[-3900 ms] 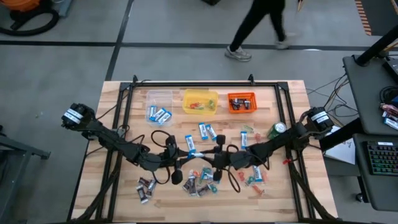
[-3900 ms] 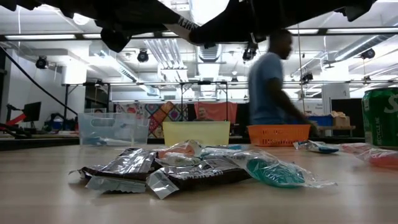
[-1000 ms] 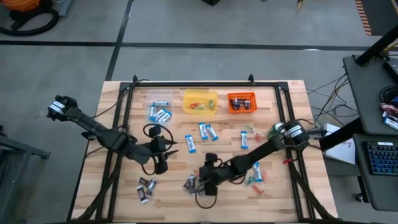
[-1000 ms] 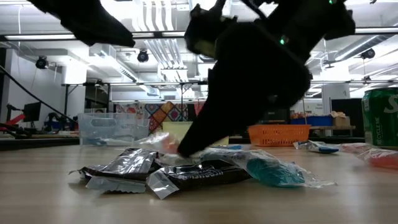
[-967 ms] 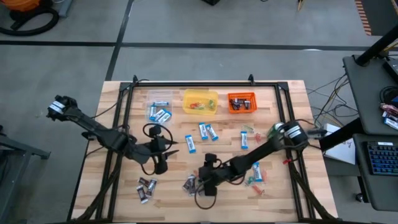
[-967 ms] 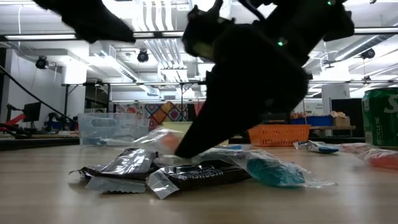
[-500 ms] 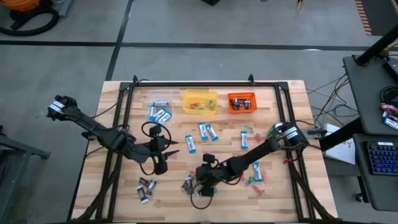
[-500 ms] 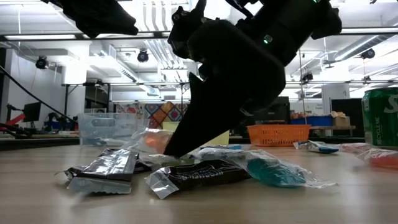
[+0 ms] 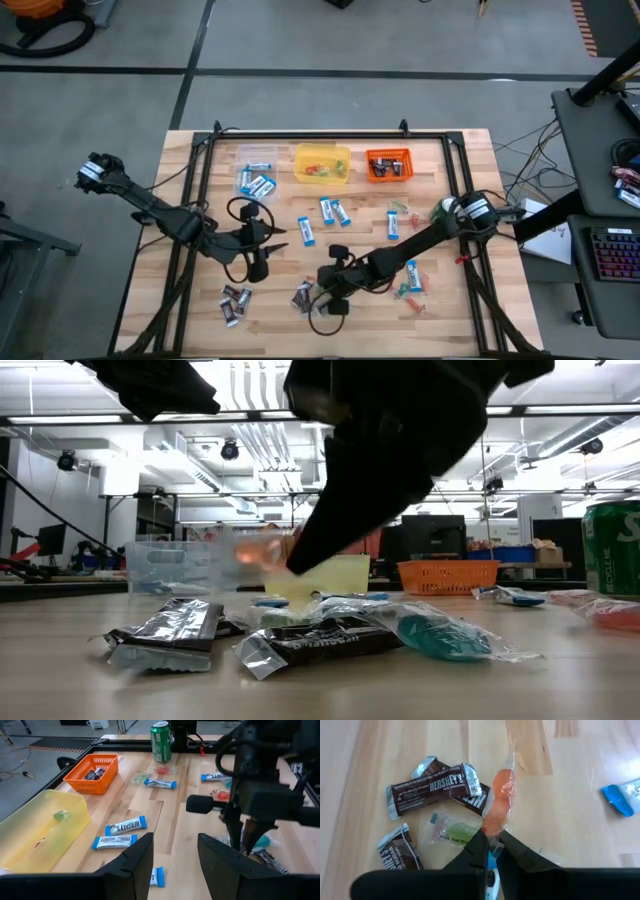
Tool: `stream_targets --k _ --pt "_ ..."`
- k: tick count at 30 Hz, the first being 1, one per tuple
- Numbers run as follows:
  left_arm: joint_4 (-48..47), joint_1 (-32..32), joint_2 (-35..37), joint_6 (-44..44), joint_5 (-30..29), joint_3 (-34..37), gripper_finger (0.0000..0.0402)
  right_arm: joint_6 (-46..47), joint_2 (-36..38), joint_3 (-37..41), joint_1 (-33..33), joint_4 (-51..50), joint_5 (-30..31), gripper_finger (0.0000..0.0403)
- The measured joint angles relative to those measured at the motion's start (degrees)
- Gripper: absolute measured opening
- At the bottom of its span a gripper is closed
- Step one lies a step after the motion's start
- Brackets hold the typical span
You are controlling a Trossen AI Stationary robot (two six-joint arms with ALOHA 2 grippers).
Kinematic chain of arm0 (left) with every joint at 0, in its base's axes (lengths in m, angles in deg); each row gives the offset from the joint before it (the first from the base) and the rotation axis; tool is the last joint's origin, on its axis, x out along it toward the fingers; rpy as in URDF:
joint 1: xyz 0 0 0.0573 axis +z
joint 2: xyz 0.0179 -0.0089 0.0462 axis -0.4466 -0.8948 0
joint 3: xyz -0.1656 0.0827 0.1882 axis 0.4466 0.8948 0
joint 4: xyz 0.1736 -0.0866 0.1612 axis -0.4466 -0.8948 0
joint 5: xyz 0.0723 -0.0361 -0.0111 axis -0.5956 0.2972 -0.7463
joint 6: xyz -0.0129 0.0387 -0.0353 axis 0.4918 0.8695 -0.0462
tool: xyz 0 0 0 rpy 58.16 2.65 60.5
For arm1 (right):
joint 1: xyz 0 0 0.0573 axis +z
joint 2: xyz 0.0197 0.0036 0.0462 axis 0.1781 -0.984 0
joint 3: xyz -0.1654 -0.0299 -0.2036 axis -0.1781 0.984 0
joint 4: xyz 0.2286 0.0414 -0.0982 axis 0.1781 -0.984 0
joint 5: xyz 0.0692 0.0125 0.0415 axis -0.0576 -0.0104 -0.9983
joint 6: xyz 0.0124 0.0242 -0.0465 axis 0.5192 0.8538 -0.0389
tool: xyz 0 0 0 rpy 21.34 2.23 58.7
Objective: Sort candy
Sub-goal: Put the orange gummy into the yellow bin, then put the white chocolate into the transparent bin
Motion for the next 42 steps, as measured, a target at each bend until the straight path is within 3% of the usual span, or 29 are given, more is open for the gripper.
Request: stream_targets --k 7,14,20,26,28,33,42 --pt "-0.1 0.0 -1.9 1.3 -0.1 0.1 0.0137 -4.1 2.8 0.0 -1.4 -0.5 1.1 0.0009" --pt "-2.8 0.0 -1.8 7.5 -0.4 0.1 0.0137 -9.8 6.1 0.0 -7.0 -3.1 1.4 0.0009" --pt "-5.8 0.3 0.2 11.4 -2.4 0.1 0.0137 -15.9 9.5 0.0 -16.3 -6.0 10.3 0.0009" --pt "-8.3 0.3 0.9 8.3 -6.6 0.1 0.0137 -17.0 11.5 0.0 -27.6 -4.8 18.3 0.0009" --pt "-8.0 0.3 0.9 7.4 -6.7 0.1 0.0137 -14.0 11.1 0.0 -32.0 -5.2 17.1 0.0009" --pt "-6.8 0.5 -0.2 6.9 -7.4 0.2 0.0137 -9.7 8.4 0.2 -39.5 -5.2 6.5 0.0033" --pt "-2.7 0.6 -2.5 1.8 -7.6 0.2 0.0137 -8.1 8.8 0.0 -41.1 -4.8 1.8 0.0099"
